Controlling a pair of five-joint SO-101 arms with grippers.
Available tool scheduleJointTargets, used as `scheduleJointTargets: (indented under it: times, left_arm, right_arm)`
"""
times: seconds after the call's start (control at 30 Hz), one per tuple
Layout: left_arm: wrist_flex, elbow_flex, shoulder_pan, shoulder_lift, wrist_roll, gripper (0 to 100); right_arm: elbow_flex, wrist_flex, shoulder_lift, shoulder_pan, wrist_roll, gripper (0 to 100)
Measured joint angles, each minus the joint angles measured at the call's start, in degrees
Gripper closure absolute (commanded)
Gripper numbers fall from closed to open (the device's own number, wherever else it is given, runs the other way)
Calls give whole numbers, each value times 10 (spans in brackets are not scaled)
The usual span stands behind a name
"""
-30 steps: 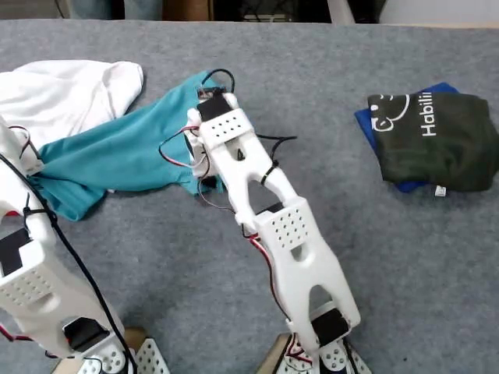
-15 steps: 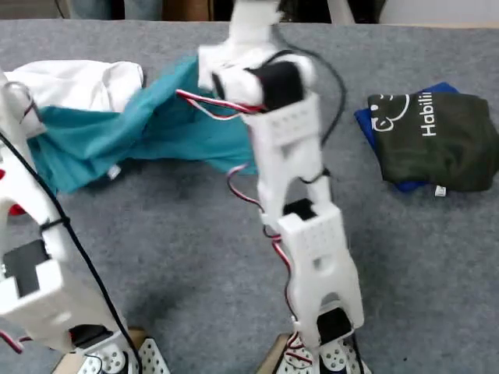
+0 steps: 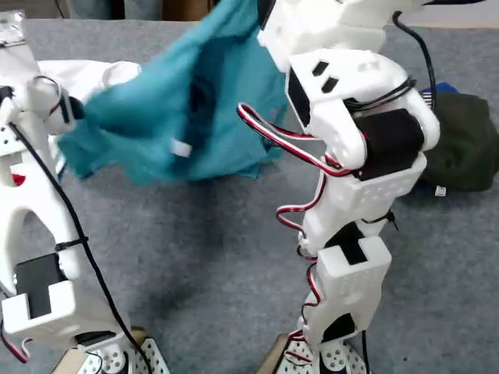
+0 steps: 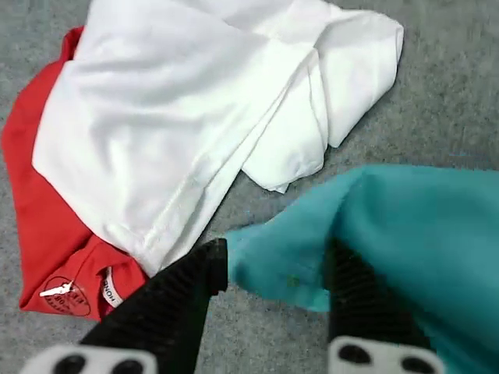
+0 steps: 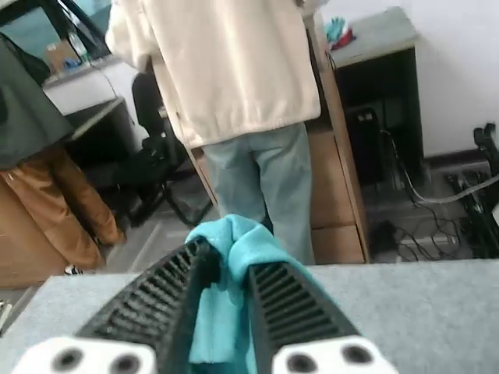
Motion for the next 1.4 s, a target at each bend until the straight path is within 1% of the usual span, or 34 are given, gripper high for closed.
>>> scheduleJointTargets:
  times: [0.1, 0.23, 0.33, 0.4, 0.5, 0.57, 0.67, 0.73, 0.83, 0.93, 1.03, 1.1, 1.23, 1.4]
  left_arm:
    - [-33, 43, 0, 0, -24, 737]
    - [-64, 105, -1, -1, -55, 737]
    - [-66, 141, 0, -4, -61, 737]
    - [-50, 145, 13, -8, -71, 755]
    - [-7, 157, 60, -34, -104, 801]
    - [14, 171, 112, -62, -116, 806]
    - [19, 205, 209, -106, -117, 787]
    - [-6, 233, 280, -127, -83, 763]
    - [-95, 285, 357, -135, 5, 755]
    - [-207, 327, 417, -129, 79, 755]
    - [-271, 328, 470, -89, 124, 755]
    - [-281, 321, 488, -48, 140, 755]
    - [-280, 269, 497, 27, 147, 755]
    - [-215, 186, 521, 104, 146, 755]
  right_arm:
    - [13, 16, 18, 0, 0, 985]
    - [79, 23, 72, 0, 12, 985]
    - [134, 23, 132, 0, 38, 985]
    - [156, 23, 180, 4, 54, 985]
    - [156, 15, 256, 29, 62, 985]
    - [155, -4, 305, 59, 75, 985]
    - [135, -33, 382, 115, 118, 985]
    - [113, -47, 426, 148, 150, 985]
    - [71, -56, 488, 169, 187, 985]
    - [23, -62, 548, 180, 198, 985]
    - [-3, -99, 595, 200, 193, 985]
    - [-4, -116, 605, 219, 182, 985]
    - [-4, -124, 605, 249, 177, 985]
    - [-4, -125, 605, 251, 176, 985]
